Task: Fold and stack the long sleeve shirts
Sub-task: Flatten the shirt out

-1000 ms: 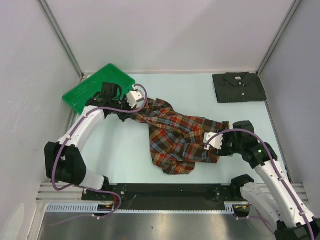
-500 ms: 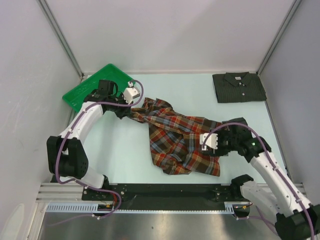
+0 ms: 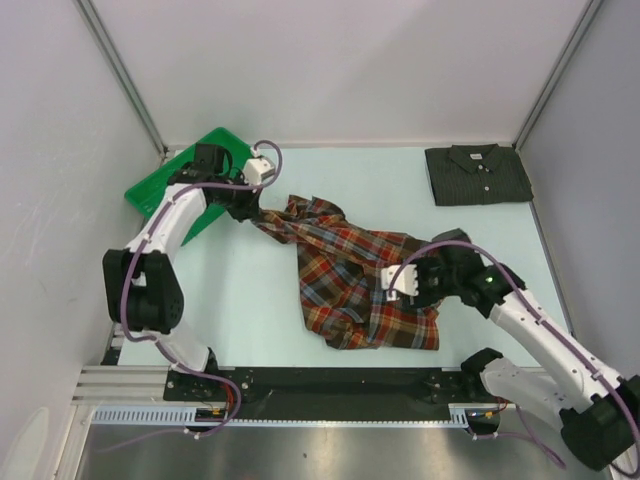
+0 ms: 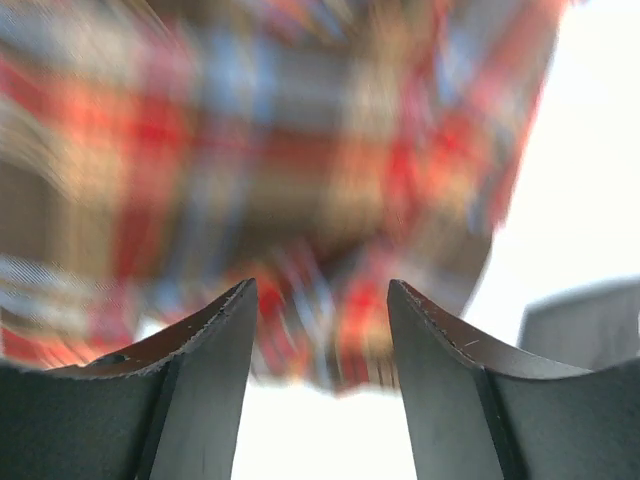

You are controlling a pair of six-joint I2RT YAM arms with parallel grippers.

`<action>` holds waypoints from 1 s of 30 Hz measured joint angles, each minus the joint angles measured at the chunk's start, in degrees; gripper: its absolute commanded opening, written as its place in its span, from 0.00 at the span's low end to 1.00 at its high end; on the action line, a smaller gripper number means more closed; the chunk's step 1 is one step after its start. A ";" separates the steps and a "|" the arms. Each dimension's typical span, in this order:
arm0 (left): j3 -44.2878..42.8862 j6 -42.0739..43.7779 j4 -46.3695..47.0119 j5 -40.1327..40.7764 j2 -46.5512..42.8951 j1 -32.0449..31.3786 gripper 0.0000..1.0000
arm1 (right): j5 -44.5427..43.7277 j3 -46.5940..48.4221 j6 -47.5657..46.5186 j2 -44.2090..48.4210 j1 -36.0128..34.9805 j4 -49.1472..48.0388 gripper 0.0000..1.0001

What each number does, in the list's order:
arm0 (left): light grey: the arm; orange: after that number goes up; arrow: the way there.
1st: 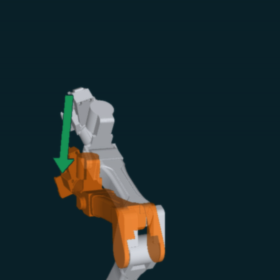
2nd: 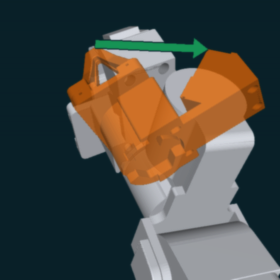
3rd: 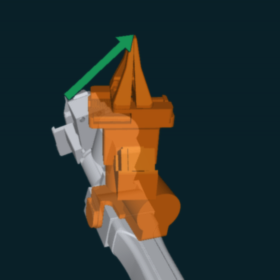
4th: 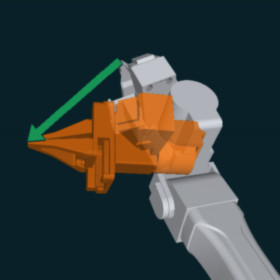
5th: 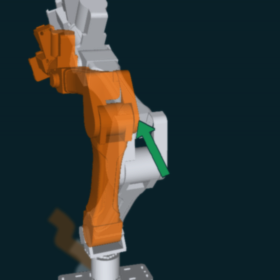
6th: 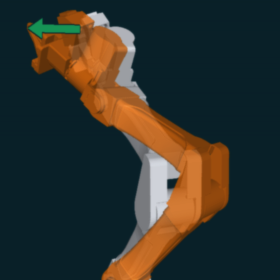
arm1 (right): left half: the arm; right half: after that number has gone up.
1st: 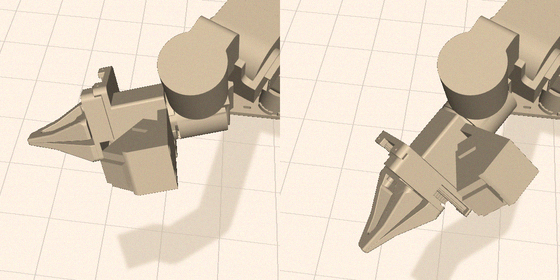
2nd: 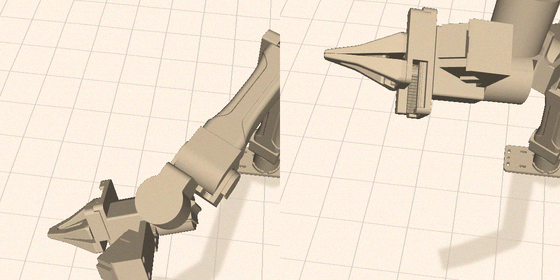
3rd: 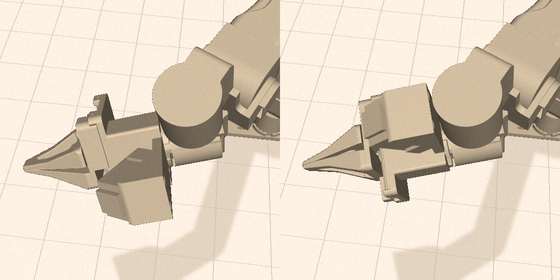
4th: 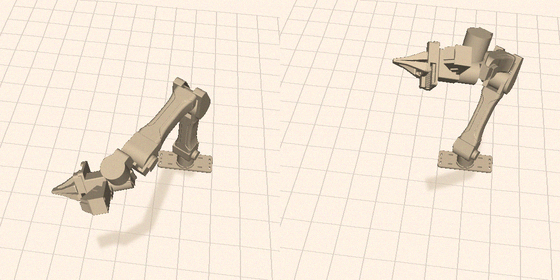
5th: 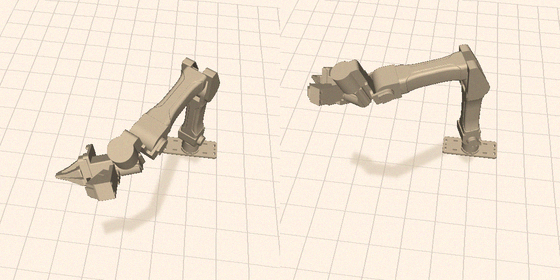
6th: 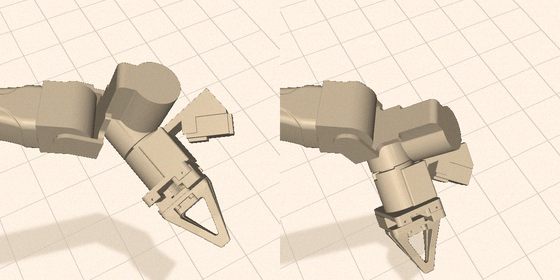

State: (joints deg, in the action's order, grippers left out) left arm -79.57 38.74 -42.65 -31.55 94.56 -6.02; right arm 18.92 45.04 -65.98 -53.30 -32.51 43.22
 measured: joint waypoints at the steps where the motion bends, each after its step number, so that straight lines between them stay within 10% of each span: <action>1: -1.31 -0.39 -0.24 -0.11 1.44 0.66 0.00 | 0.04 -0.42 -2.58 0.68 4.07 0.39 0.60; 8: -6.29 -3.76 -0.35 -0.26 8.44 3.23 0.00 | 1.31 -2.73 -14.91 1.57 22.23 4.96 0.64; 23: -5.92 -5.79 0.28 -0.66 9.81 3.26 0.00 | 3.19 -10.40 -13.84 -1.97 19.15 0.11 0.66; 30: -4.31 -5.75 1.22 -0.68 9.81 3.26 0.00 | 0.35 -13.05 -8.81 -3.45 15.04 -10.78 0.47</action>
State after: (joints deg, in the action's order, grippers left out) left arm -83.88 32.99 -41.43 -32.23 104.38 -2.76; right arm 19.27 31.99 -74.78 -56.75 -17.47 32.45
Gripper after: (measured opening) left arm 0.009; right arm 0.610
